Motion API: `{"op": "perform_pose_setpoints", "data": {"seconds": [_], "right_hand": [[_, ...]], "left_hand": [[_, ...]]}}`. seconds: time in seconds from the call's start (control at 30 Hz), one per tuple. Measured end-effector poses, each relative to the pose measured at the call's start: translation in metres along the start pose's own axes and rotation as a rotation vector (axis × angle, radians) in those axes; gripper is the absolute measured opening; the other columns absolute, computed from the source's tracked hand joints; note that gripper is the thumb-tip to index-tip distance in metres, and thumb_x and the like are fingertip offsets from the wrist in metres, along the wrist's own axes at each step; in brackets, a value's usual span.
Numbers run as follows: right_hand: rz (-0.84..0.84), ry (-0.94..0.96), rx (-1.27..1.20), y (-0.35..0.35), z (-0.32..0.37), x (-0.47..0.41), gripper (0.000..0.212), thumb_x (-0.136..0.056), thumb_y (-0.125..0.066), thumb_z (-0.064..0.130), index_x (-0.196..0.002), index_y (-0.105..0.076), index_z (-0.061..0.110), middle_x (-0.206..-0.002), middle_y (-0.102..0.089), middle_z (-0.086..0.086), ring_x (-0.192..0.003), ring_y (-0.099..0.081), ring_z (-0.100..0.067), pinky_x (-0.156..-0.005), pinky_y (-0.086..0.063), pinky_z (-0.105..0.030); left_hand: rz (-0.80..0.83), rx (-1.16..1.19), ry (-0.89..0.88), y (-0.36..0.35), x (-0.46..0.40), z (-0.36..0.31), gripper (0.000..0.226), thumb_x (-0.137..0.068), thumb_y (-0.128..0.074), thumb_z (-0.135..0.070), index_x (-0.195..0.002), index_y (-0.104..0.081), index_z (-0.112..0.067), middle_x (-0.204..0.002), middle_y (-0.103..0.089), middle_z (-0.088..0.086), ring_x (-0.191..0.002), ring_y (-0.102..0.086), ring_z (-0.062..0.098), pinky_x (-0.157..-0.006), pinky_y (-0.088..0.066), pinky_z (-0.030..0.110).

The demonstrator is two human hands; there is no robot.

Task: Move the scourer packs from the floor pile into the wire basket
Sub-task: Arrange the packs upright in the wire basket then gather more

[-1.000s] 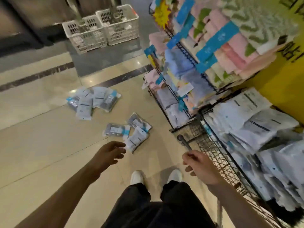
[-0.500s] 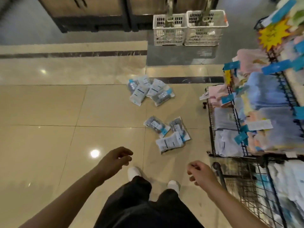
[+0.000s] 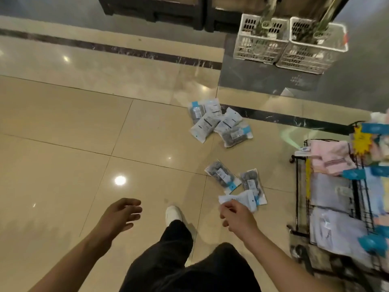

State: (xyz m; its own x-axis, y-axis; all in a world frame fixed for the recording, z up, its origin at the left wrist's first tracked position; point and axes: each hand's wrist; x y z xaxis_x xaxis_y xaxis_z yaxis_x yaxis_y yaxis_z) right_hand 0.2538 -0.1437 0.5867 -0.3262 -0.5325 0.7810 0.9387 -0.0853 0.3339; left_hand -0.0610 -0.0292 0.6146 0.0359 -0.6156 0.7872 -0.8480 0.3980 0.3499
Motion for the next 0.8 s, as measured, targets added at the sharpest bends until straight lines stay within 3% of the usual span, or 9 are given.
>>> {"op": "perform_pose_setpoints", "data": {"seconds": [0.2, 0.3, 0.4, 0.53, 0.8], "right_hand": [[0.073, 0.097, 0.014, -0.057, 0.090, -0.042, 0.006, -0.100, -0.064, 0.035, -0.097, -0.069, 0.032, -0.099, -0.074, 0.012, -0.090, -0.072, -0.014, -0.077, -0.054, -0.025], [0.076, 0.093, -0.016, -0.058, 0.122, -0.071, 0.007, -0.100, -0.064, 0.036, -0.094, -0.068, 0.037, -0.101, -0.073, 0.013, -0.096, -0.072, -0.015, -0.087, -0.057, -0.030], [0.061, 0.069, -0.049, -0.045, 0.143, -0.110, 0.006, -0.101, -0.064, 0.038, -0.096, -0.068, 0.038, -0.101, -0.072, 0.012, -0.095, -0.072, -0.014, -0.088, -0.059, -0.031], [0.006, -0.020, -0.086, -0.008, 0.162, -0.175, 0.005, -0.103, -0.064, 0.036, -0.098, -0.066, 0.036, -0.098, -0.072, 0.010, -0.086, -0.071, -0.011, -0.073, -0.053, -0.022], [-0.114, -0.321, -0.077, 0.081, 0.170, -0.326, 0.012, -0.100, -0.068, 0.030, -0.088, -0.070, 0.028, -0.092, -0.076, -0.006, -0.074, -0.069, -0.023, -0.071, -0.051, -0.036]], "left_hand": [[-0.059, -0.014, 0.026, 0.077, -0.085, -0.062, 0.019, -0.105, -0.057, -0.011, -0.116, -0.071, -0.013, -0.115, -0.076, 0.010, -0.112, -0.071, 0.031, -0.102, -0.051, 0.050], [-0.042, -0.033, 0.043, 0.082, -0.126, -0.096, 0.020, -0.105, -0.056, -0.009, -0.117, -0.071, -0.012, -0.117, -0.076, 0.012, -0.114, -0.070, 0.032, -0.099, -0.051, 0.046], [-0.004, -0.063, 0.066, 0.064, -0.166, -0.130, 0.021, -0.105, -0.055, -0.009, -0.119, -0.070, -0.011, -0.117, -0.076, 0.013, -0.114, -0.070, 0.033, -0.096, -0.051, 0.044], [0.068, -0.099, 0.087, 0.019, -0.216, -0.191, 0.019, -0.105, -0.055, -0.010, -0.114, -0.072, -0.015, -0.113, -0.078, 0.011, -0.105, -0.073, 0.028, -0.088, -0.053, 0.040], [0.222, -0.161, 0.052, -0.067, -0.304, -0.322, 0.017, -0.102, -0.061, -0.015, -0.108, -0.075, -0.024, -0.097, -0.079, -0.003, -0.096, -0.075, 0.019, -0.087, -0.057, 0.036]]}}
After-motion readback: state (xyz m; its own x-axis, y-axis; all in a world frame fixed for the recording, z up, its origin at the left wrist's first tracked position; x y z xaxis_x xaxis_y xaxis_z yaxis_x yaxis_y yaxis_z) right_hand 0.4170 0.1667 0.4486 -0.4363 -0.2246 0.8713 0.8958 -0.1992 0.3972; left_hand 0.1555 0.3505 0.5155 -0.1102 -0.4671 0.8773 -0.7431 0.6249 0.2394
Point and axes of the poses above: each hand's wrist, its own x-axis away from the middle knuckle, its own y-axis out of the back of the hand, z = x × y
